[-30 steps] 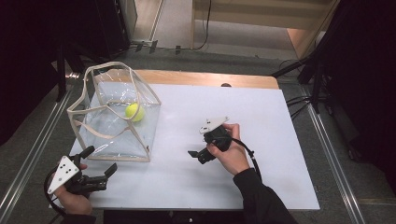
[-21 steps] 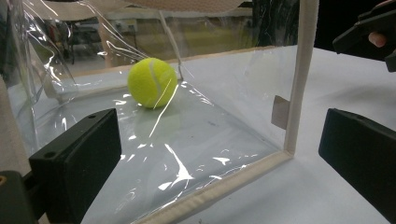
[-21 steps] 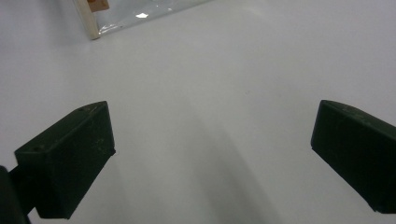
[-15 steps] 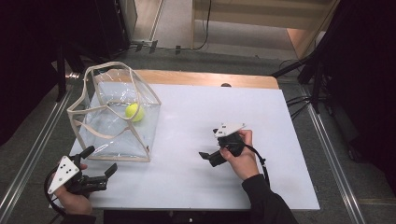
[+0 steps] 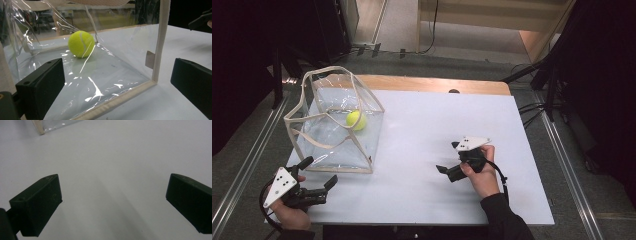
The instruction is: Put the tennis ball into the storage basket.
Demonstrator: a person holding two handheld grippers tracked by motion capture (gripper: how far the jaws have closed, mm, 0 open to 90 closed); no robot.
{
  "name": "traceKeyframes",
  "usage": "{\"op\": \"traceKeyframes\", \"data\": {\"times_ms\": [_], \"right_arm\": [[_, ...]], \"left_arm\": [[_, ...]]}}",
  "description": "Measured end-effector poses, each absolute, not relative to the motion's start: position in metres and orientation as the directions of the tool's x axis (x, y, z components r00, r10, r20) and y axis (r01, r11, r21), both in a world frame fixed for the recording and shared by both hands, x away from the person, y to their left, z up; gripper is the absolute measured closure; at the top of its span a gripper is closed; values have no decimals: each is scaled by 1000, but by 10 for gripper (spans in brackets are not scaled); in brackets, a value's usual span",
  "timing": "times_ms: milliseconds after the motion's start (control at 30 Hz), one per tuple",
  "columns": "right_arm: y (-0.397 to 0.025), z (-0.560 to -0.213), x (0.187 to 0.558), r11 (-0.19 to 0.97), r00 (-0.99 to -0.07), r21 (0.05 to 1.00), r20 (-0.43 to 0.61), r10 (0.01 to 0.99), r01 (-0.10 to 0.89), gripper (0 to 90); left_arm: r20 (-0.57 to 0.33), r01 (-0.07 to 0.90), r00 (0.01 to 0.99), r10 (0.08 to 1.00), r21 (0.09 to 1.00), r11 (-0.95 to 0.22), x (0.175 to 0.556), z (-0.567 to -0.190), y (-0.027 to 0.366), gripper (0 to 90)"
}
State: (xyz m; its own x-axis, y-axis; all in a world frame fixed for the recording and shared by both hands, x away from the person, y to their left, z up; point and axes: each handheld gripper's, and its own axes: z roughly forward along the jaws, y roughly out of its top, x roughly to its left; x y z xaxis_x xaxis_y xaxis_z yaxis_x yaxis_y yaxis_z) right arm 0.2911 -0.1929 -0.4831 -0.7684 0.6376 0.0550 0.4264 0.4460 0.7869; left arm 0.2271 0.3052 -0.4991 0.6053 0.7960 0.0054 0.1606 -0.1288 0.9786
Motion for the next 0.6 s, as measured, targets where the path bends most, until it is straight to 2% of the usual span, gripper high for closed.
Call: {"op": "traceKeyframes", "data": {"times_ms": [600], "right_arm": [[-233,-489,275,379,-717,810,71,694,447,0]], "left_arm": [[7,162,607,795,978,-132,227,-499,305,0]]}}
